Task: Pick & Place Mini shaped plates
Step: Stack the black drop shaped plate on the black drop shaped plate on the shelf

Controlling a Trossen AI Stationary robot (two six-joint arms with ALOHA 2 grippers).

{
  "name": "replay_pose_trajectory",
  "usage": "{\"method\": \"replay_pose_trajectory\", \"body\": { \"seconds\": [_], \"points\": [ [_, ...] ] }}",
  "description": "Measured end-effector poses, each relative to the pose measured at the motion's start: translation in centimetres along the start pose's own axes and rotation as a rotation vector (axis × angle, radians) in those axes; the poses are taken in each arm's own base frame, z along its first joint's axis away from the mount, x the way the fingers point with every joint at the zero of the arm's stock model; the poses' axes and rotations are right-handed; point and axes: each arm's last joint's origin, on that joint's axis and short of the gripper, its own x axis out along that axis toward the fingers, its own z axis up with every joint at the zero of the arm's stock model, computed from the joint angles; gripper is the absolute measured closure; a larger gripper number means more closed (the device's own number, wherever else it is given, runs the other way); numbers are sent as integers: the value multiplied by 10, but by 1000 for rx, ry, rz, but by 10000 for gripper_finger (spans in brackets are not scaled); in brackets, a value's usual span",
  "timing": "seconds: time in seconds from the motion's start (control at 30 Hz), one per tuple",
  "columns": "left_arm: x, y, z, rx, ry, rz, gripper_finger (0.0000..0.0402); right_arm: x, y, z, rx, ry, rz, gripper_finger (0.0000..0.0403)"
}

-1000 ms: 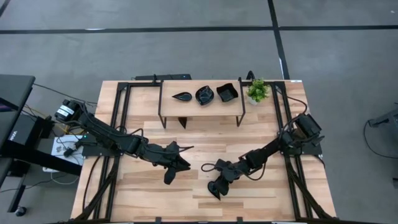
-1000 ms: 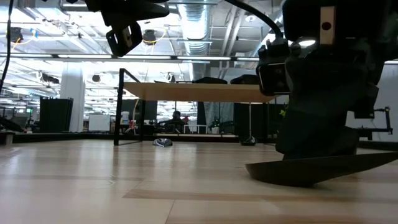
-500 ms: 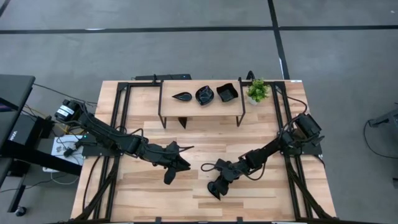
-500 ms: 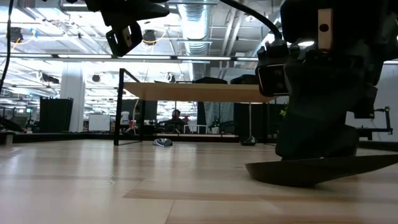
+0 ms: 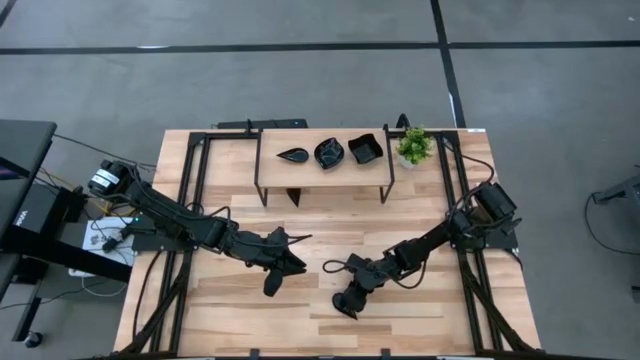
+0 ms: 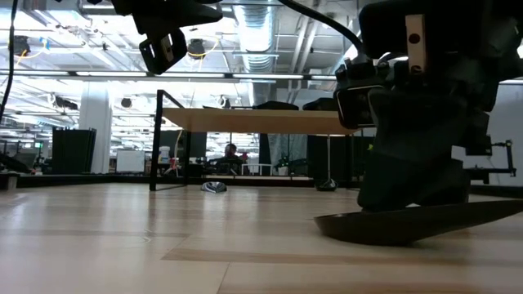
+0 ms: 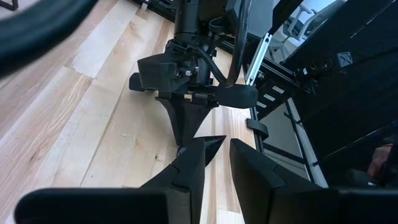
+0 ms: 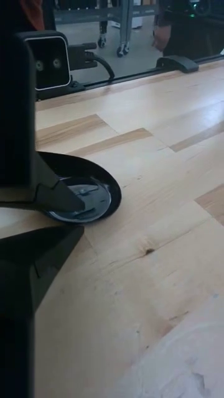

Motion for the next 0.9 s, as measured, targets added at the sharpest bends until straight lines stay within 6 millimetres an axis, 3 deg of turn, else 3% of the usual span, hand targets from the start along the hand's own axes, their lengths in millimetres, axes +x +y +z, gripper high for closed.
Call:
{"method": "replay_pose_trajectory", "body": {
  "seconds": [0.33, 0.67, 0.9],
  "points": [
    [0, 0, 0, 0, 0, 0, 325, 0, 0, 0, -5, 1, -1, 399],
    [0, 0, 0, 0, 0, -1, 325, -1, 0, 0, -3, 0, 1, 401],
    [0, -1, 0, 22, 1, -2, 325, -14, 4, 16, 39, -75, 13, 402]
  ]
}}
